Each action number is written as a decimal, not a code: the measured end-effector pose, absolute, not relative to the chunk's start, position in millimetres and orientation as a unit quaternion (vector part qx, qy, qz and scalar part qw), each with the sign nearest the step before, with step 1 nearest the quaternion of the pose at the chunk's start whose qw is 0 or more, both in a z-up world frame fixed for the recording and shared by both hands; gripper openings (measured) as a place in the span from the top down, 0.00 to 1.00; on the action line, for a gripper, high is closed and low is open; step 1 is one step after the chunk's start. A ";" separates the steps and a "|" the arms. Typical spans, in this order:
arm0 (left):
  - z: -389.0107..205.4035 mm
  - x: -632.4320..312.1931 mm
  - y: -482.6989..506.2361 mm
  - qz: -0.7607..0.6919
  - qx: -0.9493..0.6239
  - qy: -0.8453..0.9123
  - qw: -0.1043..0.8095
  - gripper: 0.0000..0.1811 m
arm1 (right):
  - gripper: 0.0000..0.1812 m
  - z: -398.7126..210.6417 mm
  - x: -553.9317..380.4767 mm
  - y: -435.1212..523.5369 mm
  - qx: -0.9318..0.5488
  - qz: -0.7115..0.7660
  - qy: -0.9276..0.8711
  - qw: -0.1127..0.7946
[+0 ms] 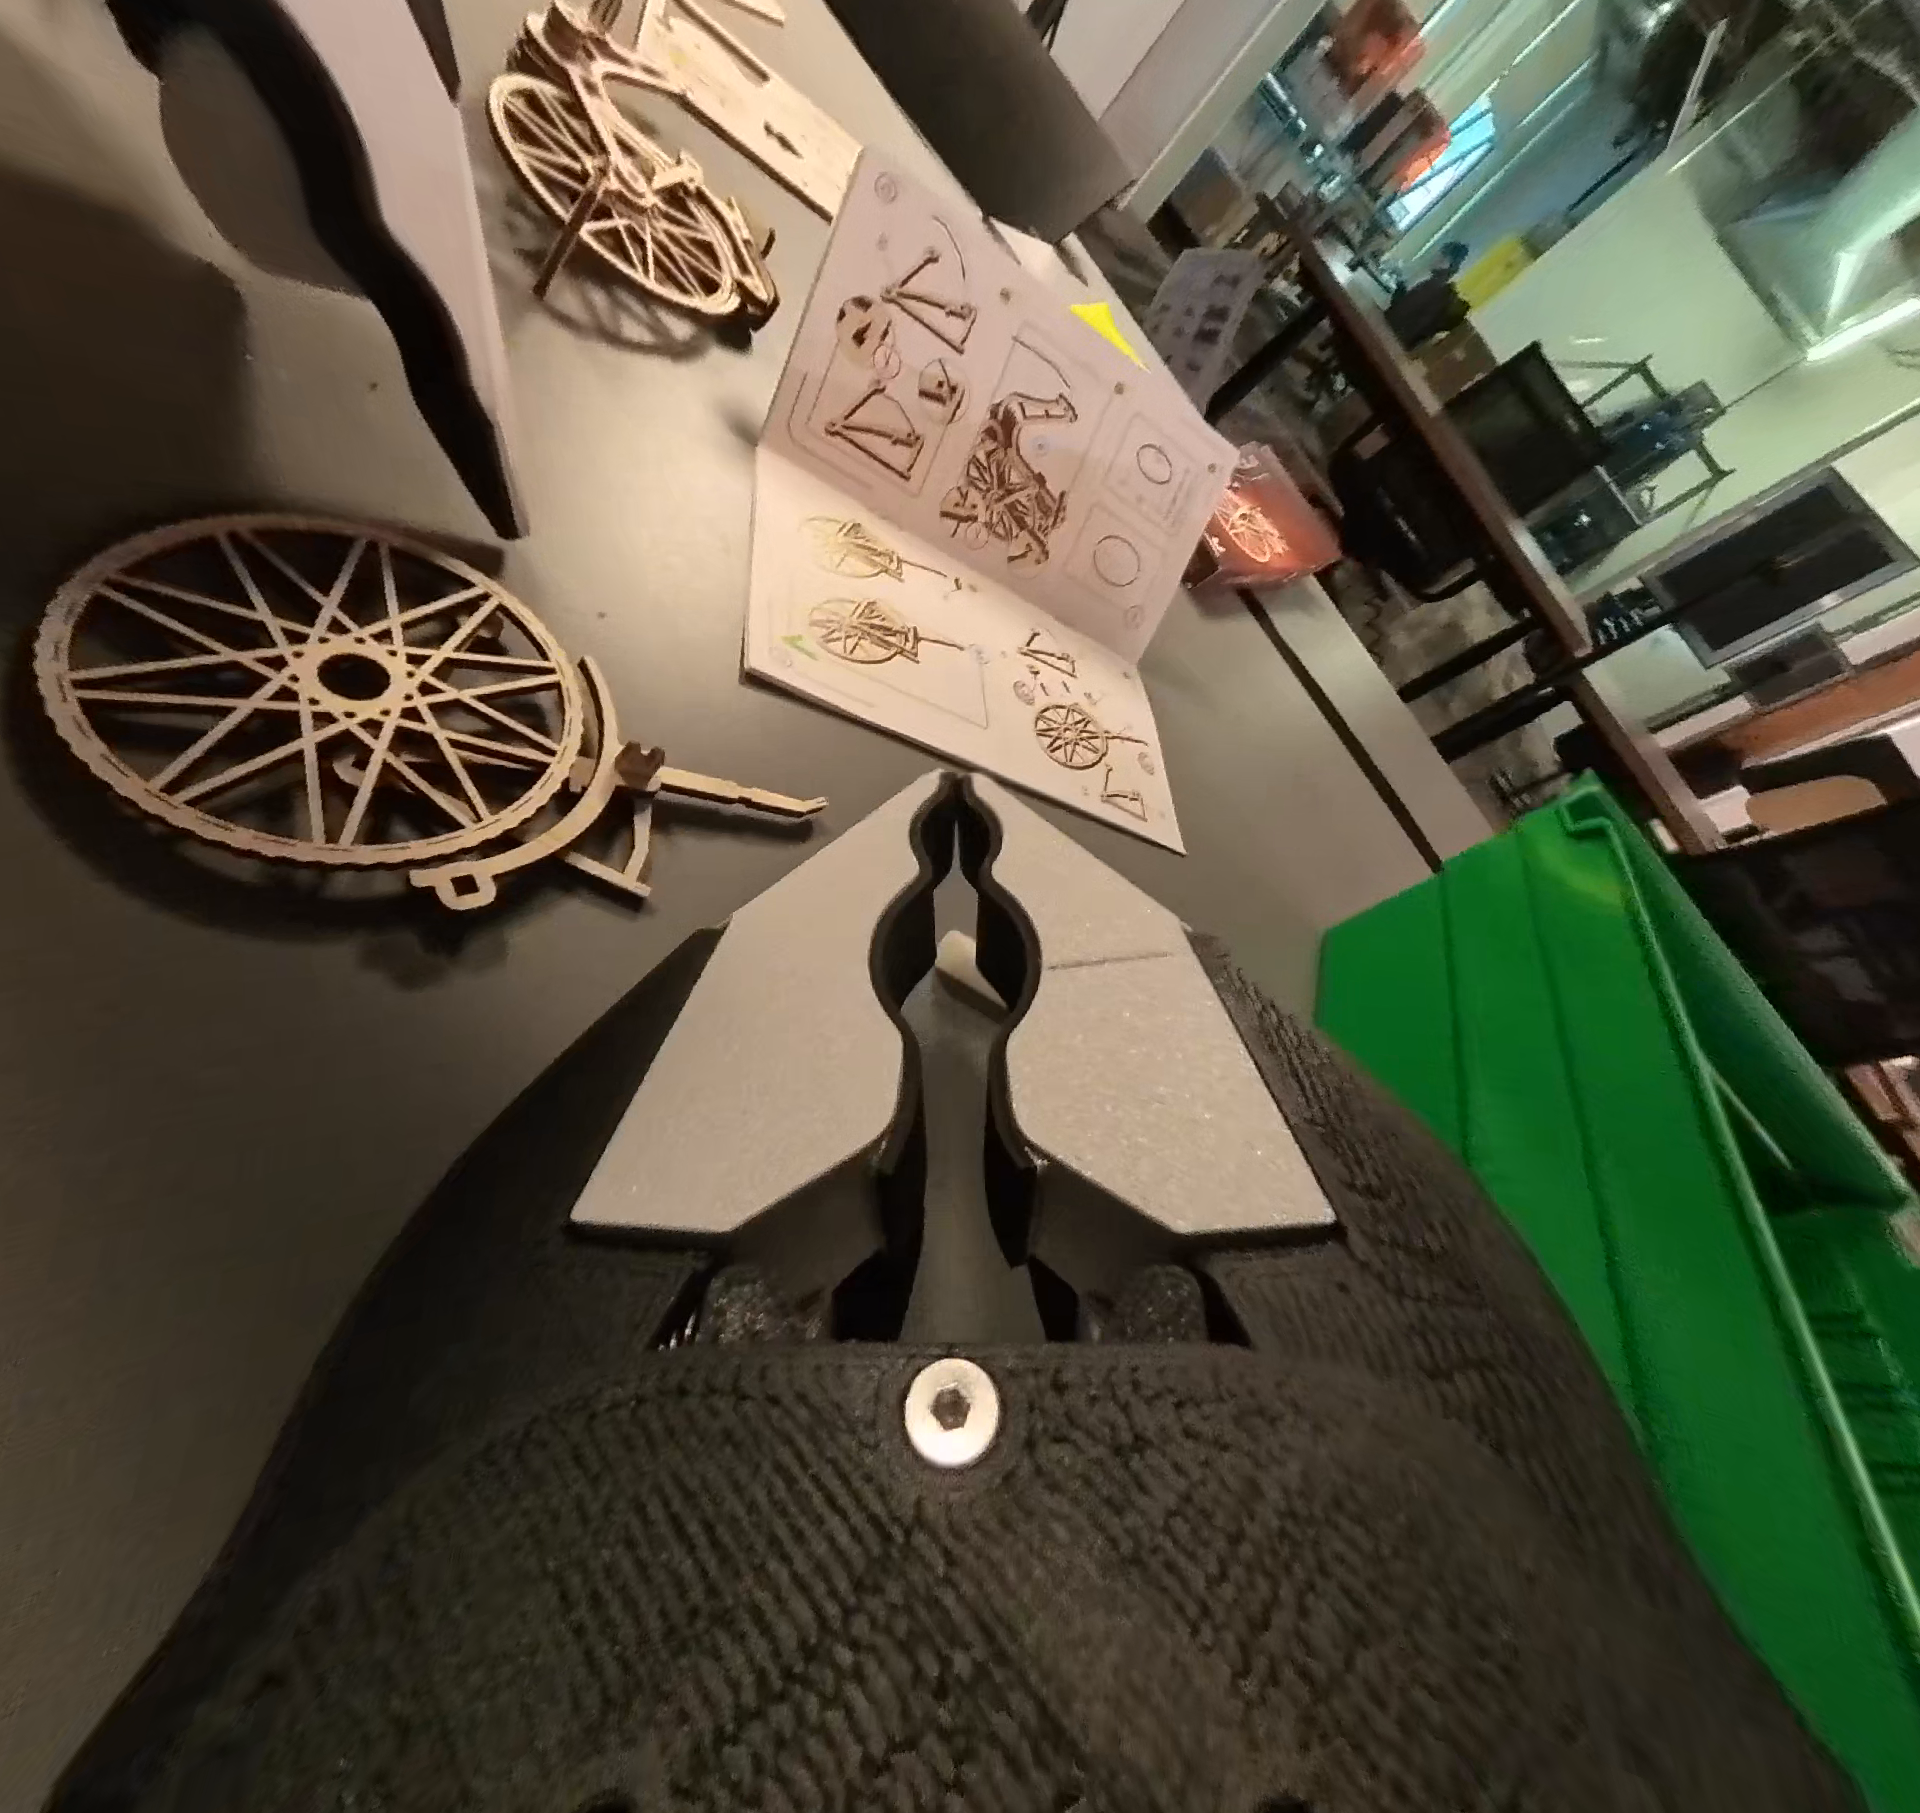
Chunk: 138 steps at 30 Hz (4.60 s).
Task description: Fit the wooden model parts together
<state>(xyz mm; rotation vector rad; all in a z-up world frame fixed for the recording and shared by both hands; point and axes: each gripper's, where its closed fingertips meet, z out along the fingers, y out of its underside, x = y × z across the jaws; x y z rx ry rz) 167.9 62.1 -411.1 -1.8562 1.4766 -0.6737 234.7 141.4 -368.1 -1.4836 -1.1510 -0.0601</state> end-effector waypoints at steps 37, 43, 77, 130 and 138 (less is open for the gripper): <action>-411.0 172.0 54.6 -0.259 -0.710 0.565 0.330 0.55 | 1.00 -360.5 240.8 151.3 -0.627 -0.046 -0.477 0.614; -409.8 167.0 60.9 -0.249 -0.708 0.565 0.342 0.55 | 1.00 -361.0 242.7 153.3 -0.629 -0.049 -0.476 0.613; -411.3 180.7 64.0 -0.258 -0.713 0.563 0.329 0.53 | 1.00 -385.5 234.9 133.8 -0.674 0.035 -0.521 0.522; -396.4 118.3 77.9 -0.264 -0.757 0.496 0.333 0.65 | 1.00 -390.3 242.5 131.6 -0.688 0.031 -0.517 0.508; -394.8 105.2 87.5 -0.265 -0.768 0.486 0.324 0.57 | 1.00 -378.6 242.8 129.0 -0.684 0.045 -0.493 0.536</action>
